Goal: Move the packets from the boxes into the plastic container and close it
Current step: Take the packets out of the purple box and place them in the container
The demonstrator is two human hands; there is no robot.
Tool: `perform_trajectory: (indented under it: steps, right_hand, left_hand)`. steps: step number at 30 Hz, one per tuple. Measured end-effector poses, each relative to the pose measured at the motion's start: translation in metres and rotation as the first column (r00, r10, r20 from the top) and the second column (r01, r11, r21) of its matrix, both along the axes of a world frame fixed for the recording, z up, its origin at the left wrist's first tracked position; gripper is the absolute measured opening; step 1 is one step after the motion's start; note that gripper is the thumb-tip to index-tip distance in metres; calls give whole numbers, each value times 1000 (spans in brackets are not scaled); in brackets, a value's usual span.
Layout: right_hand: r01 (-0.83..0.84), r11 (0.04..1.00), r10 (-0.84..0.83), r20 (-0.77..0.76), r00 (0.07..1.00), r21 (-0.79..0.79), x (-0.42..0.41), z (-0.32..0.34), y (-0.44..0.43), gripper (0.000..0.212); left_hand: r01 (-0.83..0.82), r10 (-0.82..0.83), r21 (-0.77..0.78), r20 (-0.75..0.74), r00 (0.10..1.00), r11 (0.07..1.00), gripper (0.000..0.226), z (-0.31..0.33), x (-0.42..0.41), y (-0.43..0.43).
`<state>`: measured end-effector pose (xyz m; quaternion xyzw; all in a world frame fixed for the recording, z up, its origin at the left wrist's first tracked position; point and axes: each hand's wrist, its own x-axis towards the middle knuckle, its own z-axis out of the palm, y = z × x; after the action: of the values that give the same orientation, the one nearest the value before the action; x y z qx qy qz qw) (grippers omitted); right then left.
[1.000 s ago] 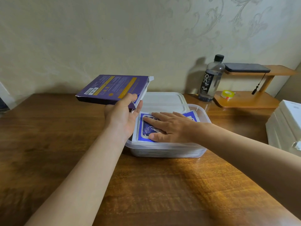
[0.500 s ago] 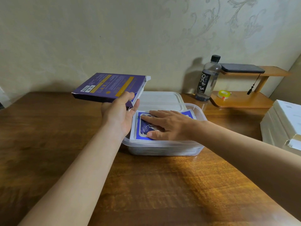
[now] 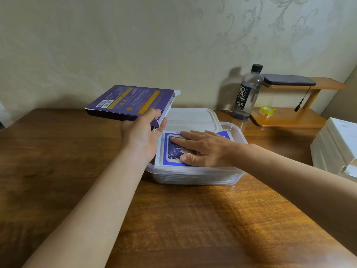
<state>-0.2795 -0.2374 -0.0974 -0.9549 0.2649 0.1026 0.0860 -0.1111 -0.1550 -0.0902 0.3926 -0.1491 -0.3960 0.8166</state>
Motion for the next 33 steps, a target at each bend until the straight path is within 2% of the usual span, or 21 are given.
perform_trajectory:
  steps: [11, 17, 25, 33]
  right_hand:
    - [2, 1000, -2, -40, 999, 1, 1, 3, 3, 70]
    - [-5, 1000, 2, 106, 994, 22, 1, 15, 5, 72]
    - [-15, 999, 11, 85, 996, 48, 9, 5, 4, 71]
    - [-35, 999, 35, 41, 999, 10, 11, 2, 3, 72]
  left_hand:
    - [-5, 5, 9, 3, 1000, 1000, 32, 1, -1, 2]
    - [4, -4, 3, 1, 1000, 1000, 31, 1, 0, 1]
    - [-1, 1, 7, -9, 1000, 1000, 29, 3, -1, 1]
    - [4, -4, 10, 7, 1000, 1000, 29, 2, 0, 2]
